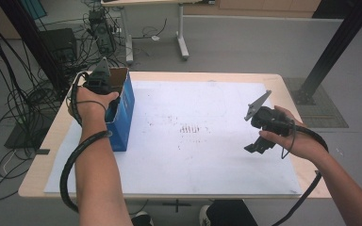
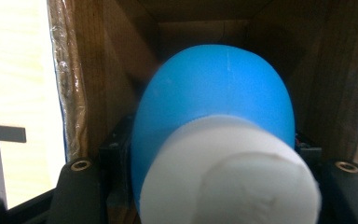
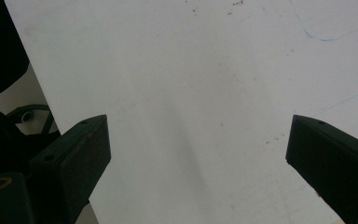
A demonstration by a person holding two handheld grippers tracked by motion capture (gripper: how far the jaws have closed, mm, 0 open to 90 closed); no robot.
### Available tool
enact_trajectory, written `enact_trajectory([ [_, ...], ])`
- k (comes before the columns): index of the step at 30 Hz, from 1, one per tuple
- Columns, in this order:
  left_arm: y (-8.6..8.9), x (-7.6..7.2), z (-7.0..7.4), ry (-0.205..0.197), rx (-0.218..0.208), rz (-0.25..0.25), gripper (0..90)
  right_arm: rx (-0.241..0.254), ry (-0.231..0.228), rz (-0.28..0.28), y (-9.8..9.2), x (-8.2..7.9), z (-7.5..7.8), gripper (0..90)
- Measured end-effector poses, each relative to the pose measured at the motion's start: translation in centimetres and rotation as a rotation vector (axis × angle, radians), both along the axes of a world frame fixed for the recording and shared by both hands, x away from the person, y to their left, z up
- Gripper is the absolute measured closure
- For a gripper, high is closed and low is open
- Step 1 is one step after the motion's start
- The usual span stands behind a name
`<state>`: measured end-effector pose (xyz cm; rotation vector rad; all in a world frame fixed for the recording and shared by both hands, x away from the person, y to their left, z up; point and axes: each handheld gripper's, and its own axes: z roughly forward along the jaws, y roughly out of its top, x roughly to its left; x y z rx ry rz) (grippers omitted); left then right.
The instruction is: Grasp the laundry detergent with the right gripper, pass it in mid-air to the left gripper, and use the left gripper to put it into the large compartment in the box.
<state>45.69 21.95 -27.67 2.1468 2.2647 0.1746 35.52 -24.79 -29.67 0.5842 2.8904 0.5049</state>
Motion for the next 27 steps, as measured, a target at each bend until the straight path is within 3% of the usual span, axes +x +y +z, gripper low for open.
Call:
enact_trajectory([
  [11, -0.06, 0.07, -0.06, 0.006, 0.005, -0.001, 36.4, -0.022, -0.027, -0.019, -0.27, 0.26, 0.52, 6.3],
  [27, -0.28, 0.05, -0.18, 0.008, 0.021, -0.006, 36.0, -0.033, -0.029, -0.007, -0.08, 0.25, 0.84, 6.3],
])
